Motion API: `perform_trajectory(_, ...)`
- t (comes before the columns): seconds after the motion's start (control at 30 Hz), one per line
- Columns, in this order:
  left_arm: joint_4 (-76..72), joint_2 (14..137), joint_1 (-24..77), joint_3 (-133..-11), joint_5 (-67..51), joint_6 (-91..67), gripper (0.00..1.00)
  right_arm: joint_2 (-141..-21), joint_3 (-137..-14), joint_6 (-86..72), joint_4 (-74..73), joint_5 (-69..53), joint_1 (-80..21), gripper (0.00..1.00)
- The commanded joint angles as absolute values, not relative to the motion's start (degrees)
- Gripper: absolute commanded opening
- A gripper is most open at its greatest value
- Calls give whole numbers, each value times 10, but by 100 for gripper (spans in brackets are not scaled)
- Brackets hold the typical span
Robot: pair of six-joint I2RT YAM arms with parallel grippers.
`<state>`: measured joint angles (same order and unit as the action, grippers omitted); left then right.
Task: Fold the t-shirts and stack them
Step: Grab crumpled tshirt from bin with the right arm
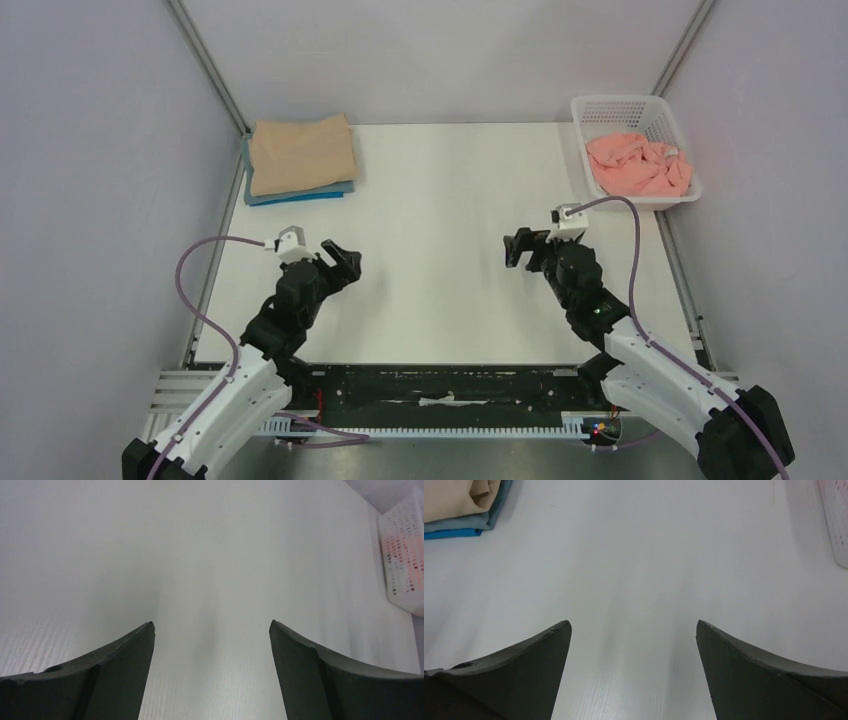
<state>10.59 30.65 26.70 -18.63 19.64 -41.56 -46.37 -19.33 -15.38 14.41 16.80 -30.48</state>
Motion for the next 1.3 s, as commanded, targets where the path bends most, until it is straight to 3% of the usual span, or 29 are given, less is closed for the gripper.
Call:
perform_trajectory(0.0,59,345,265,-231,189,-399,90,-493,-282,-151,121,195,-303,98)
perform_trajectory(0.23,57,388,265,-257,197,-378,90,-611,-447,-108,78,297,-265,98)
perform_trajectory(0.63,11,344,265,-200,228,-368,90,-968,-791,-135,-17,166,51,98)
perform_trajectory(0.83,-37,344,266,-173,250,-362,90,-1180,-998,-81,-61,138,115,98)
perform_trajectory(1.07,-49,361,265,-172,253,-359,90,-1308,-1061,-62,13,101,142,99)
perform_trajectory(1.2,-48,378,265,-180,255,-357,90,-1335,-1070,-63,24,74,143,81)
perform_trajectory(1.27,-45,384,265,-184,256,-358,90,-1328,-1054,-64,39,65,145,50)
